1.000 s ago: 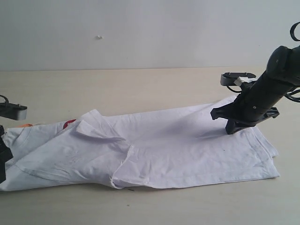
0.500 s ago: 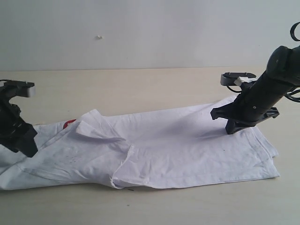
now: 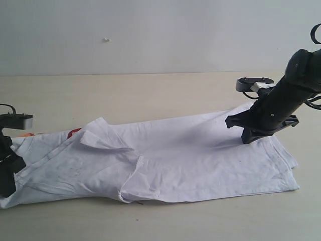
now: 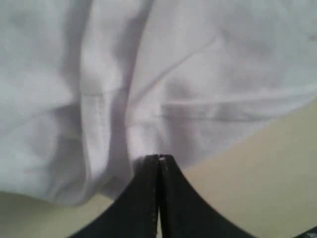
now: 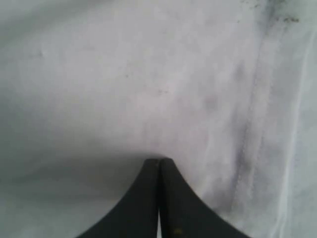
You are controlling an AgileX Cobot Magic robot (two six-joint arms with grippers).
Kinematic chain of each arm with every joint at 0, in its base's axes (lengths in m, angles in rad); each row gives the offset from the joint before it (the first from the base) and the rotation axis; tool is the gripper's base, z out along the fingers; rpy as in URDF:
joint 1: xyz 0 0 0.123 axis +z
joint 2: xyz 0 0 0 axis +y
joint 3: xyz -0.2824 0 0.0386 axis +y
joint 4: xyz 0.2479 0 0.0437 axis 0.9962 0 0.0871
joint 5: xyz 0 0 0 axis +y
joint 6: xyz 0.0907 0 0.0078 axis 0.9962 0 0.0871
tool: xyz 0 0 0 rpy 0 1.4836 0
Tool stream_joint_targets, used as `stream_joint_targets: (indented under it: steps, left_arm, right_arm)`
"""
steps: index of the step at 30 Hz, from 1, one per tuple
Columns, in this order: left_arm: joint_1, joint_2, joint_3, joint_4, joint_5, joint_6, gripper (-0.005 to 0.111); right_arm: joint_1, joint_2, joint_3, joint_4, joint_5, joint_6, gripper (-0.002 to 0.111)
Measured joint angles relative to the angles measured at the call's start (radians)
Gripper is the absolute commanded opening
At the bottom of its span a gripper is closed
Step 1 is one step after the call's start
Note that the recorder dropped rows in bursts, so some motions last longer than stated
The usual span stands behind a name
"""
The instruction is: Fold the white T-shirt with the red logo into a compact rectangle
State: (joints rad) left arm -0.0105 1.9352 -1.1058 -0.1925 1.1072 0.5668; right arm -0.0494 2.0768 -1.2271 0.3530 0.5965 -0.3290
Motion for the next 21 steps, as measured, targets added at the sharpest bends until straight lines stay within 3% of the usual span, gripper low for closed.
stream_joint_targets:
  steps: [4,9,12,14,16,18,21]
  left_arm:
    - [0.0,0.0,0.0,0.021,0.04,0.0,0.0]
    - [0.0,-0.002,-0.034,-0.002,-0.012,-0.002,0.0]
    - [0.0,-0.024,-0.048,-0.096,-0.086,0.059,0.0]
    - [0.0,-0.033,-0.04,-0.272,-0.117,0.232,0.0]
    - [-0.002,-0.033,-0.02,-0.341,-0.138,0.303,0.0]
    - [-0.005,-0.018,0.003,-0.316,-0.169,0.303,0.0]
    - [-0.005,0.019,0.027,-0.137,-0.212,0.164,0.0]
  right_arm:
    - [0.0,0.002,0.0,0.011,0.0,0.0,0.0]
    - [0.0,0.002,0.0,0.011,0.0,0.0,0.0]
    - [0.0,0.002,-0.004,0.015,0.0,0.0,0.0]
    - [0.0,-0.002,-0.021,0.028,0.003,-0.012,0.0]
    - [0.0,-0.011,-0.027,0.033,0.003,-0.019,0.0]
    - [0.0,-0.016,-0.03,0.037,0.005,-0.023,0.0]
    - [0.0,-0.01,-0.03,0.037,0.021,-0.03,0.0]
